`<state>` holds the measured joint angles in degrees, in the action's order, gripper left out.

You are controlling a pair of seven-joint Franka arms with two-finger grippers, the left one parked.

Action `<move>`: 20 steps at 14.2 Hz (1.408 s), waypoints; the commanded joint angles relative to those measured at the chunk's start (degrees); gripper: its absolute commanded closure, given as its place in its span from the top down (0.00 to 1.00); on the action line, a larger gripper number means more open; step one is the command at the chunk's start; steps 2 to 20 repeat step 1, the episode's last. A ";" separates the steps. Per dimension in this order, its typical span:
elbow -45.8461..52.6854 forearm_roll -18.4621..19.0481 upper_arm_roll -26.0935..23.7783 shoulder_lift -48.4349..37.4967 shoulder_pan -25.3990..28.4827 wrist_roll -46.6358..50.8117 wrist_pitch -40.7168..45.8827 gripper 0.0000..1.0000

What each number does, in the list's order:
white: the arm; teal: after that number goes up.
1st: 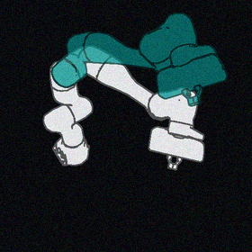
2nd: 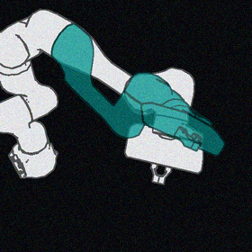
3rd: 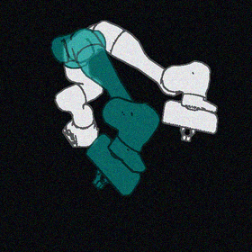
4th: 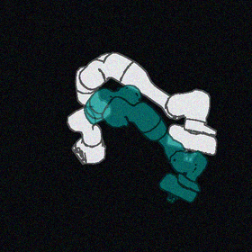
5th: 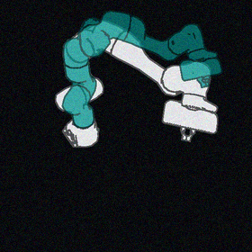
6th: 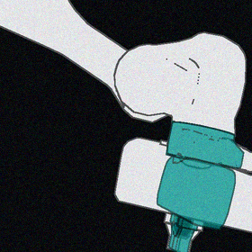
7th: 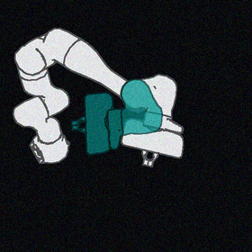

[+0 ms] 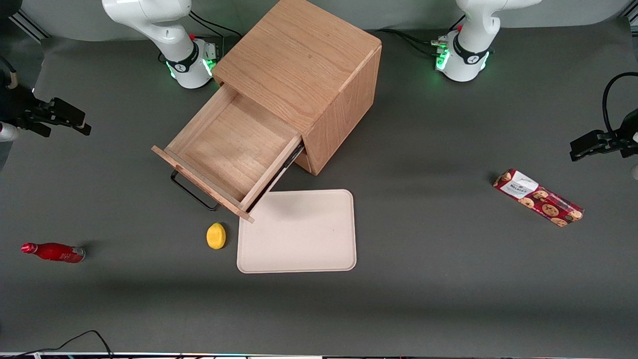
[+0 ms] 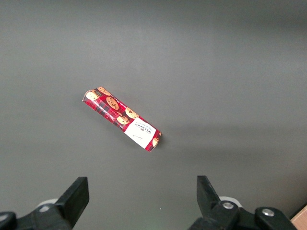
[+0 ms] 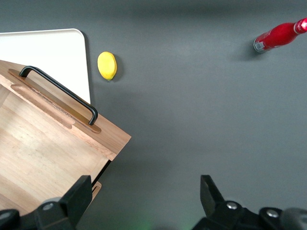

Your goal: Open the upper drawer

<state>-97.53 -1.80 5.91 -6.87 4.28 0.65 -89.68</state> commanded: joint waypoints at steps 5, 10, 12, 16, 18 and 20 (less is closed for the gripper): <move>-0.99 -0.49 0.60 -0.51 1.08 2.51 -0.05 1.00; -0.99 -0.49 0.60 -0.51 1.08 2.51 -0.05 1.00; -0.99 -0.49 0.60 -0.51 1.08 2.51 -0.05 1.00; -0.99 -0.49 0.60 -0.51 1.08 2.51 -0.05 1.00; -0.99 -0.49 0.60 -0.51 1.08 2.51 -0.05 1.00; -0.99 -0.49 0.60 -0.51 1.08 2.51 -0.05 1.00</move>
